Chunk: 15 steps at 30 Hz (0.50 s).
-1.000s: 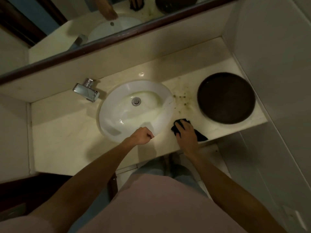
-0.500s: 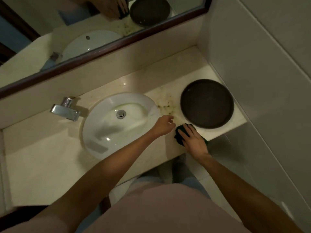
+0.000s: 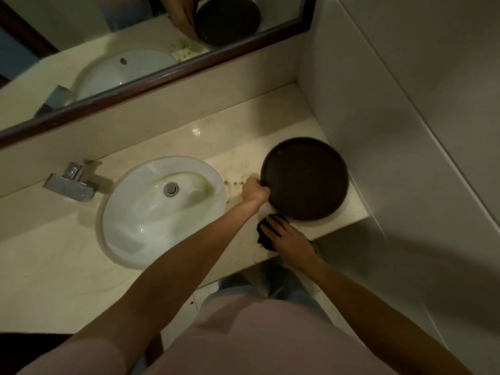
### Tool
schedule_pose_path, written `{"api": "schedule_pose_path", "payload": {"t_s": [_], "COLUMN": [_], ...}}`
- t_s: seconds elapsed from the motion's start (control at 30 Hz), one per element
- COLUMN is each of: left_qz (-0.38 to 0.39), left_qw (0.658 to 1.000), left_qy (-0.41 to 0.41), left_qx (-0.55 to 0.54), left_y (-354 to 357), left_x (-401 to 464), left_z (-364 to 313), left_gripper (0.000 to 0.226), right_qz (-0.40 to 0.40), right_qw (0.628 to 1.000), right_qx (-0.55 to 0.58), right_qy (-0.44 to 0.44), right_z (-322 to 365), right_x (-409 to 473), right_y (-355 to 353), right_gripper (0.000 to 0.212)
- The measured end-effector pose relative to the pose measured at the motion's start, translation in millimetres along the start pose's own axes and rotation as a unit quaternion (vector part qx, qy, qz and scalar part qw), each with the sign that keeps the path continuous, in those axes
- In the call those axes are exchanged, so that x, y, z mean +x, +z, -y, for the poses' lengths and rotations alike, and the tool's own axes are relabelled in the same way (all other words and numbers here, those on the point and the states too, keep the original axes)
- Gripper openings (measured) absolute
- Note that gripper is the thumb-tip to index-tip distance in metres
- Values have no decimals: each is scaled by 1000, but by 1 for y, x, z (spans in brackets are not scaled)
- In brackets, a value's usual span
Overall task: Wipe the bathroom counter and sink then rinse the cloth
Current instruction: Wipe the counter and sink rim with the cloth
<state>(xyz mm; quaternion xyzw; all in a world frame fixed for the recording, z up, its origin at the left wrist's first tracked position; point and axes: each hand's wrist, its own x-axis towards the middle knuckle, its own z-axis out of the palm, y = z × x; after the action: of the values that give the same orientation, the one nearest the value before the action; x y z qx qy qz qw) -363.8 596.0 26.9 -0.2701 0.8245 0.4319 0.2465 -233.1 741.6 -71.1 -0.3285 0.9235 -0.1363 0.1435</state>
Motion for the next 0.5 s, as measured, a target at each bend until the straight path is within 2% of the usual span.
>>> {"api": "schedule_pose_path", "payload": {"t_s": [0.1,0.23,0.3,0.37,0.43,0.5], "left_qz": [3,13,-12,-32,-23,17], "left_qw": [1000,1000,999,999,996,975], "left_qy": [4,1,-6,9,32,12], "left_qx": [9,-16,-37,-28,76,222], "left_y": [-4,-16,-30,-48,-66,-82], "left_x": [6,8,5,-3,-9,-17], "left_z": [-4,3,14,36,76,127], "left_gripper": [5,13,36,49,61,84], "right_qz": [-21,-81,-118,-136,-122,-112], "right_qw": [999,980,964,947,937,937], "right_qx": [4,69,88,109,126,116], "right_qy": [27,169,220,269,301,309], "right_z": [0,19,33,47,60,68], "right_x": [-2,-9,-6,-1,6,14], "right_y": [-4,-12,-16,-15,-14,-11], "right_gripper": [64,64,58,57,58,59]}}
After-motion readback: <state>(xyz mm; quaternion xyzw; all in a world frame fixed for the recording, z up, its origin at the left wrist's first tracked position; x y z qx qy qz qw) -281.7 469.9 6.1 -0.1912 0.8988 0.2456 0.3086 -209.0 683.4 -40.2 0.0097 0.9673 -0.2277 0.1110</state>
